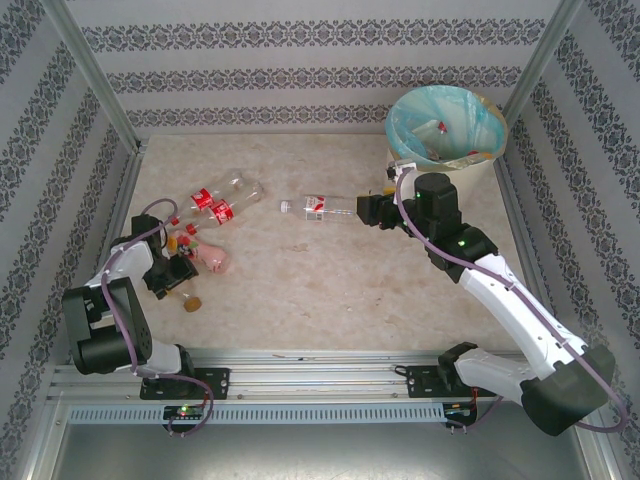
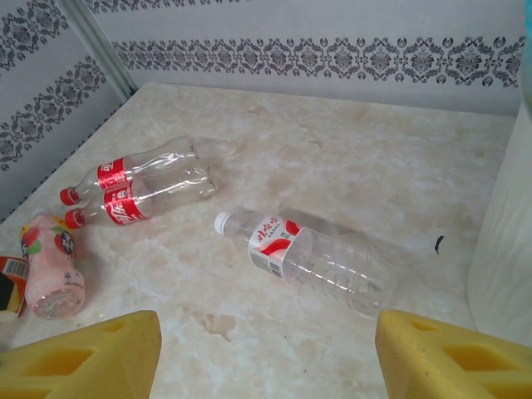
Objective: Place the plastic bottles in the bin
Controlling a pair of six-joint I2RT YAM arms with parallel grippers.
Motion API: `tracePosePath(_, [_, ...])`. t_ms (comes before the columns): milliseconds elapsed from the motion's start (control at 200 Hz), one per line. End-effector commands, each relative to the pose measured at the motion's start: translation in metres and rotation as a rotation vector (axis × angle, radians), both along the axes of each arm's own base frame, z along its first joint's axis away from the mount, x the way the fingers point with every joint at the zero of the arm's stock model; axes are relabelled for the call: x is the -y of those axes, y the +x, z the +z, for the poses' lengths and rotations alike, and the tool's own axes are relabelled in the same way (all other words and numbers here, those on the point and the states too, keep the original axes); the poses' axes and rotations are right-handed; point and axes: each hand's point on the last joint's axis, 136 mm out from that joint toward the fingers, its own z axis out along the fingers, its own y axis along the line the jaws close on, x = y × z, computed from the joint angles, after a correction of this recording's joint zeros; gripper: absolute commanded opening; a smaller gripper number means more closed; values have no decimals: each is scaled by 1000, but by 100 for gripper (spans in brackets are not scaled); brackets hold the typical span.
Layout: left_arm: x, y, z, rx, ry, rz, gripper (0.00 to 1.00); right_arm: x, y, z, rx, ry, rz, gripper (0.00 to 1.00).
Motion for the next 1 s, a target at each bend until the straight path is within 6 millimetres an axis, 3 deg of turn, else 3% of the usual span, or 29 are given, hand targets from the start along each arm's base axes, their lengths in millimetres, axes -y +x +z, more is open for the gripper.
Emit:
tracePosePath(0, [5, 1, 1, 9, -15, -22, 60, 3, -3, 6, 18, 22, -5, 69])
tracePosePath(200, [-13, 2, 30, 101, 118, -2, 55, 7, -6, 6, 25, 30, -20, 70])
tracePosePath(430, [-28, 4, 85, 329, 266, 42, 22, 8, -18, 17, 37, 41, -16, 70])
tracePosePath(640, [-34, 4, 149, 539, 361, 79, 5, 16, -39, 34, 76, 56, -20, 70])
tracePosePath(839, [-22, 20, 207, 726, 309, 104, 0, 21, -58, 69, 159, 118, -1, 73])
tracePosePath(999, [11, 47, 246, 868, 265, 28, 0, 24, -67, 90, 194, 152, 9, 73])
